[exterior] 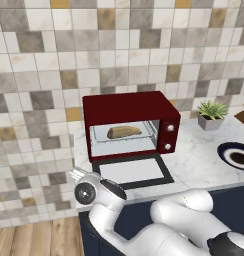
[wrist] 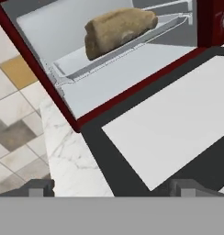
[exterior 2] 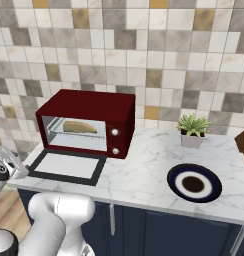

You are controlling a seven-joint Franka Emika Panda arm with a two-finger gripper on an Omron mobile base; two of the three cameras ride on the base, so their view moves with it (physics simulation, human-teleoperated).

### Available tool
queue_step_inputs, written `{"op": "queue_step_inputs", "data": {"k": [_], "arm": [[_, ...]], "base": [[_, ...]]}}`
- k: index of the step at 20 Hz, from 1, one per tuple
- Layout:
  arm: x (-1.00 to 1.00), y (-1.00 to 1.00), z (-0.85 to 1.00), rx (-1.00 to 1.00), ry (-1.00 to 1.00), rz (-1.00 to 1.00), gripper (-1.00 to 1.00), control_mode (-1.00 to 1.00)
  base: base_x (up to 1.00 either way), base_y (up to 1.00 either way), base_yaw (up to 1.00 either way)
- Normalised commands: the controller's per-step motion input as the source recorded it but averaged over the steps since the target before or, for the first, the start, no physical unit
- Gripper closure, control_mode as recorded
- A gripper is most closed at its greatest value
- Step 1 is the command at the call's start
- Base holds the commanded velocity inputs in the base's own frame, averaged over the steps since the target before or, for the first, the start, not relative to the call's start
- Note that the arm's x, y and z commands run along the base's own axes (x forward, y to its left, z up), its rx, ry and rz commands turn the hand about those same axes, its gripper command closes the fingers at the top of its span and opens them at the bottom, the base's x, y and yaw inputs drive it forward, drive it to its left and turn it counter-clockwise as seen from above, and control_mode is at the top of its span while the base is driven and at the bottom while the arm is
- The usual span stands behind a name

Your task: Pull the toaster oven rack outwards. Pick up the baguette from the plate and place it on the toaster oven rack. Close the toaster oven door fully and set the temperature to the lowest setting.

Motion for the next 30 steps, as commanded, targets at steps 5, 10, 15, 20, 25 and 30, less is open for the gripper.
{"op": "queue_step_inputs", "data": {"k": [5,10,15,20,25,30], "arm": [[0.0,0.23,-0.46,-0.01,0.01,-0.01,-1.0,-1.0],[0.0,0.21,-0.55,-0.04,0.02,-0.03,-1.0,-1.0],[0.0,0.02,-0.37,-0.01,0.0,-0.05,-1.0,-1.0],[0.0,0.02,-0.33,-0.01,0.0,-0.07,-1.0,-1.0],[-0.1,0.15,-0.28,-0.01,0.0,-0.11,-1.0,-1.0],[-0.75,0.01,-0.01,0.0,0.0,-0.15,-1.0,-1.0]], "base": [[0.0,0.0,0.0],[0.0,0.0,0.0],[0.0,0.0,0.0],[0.0,0.0,0.0],[0.0,0.0,0.0],[0.0,0.0,0.0]]}}
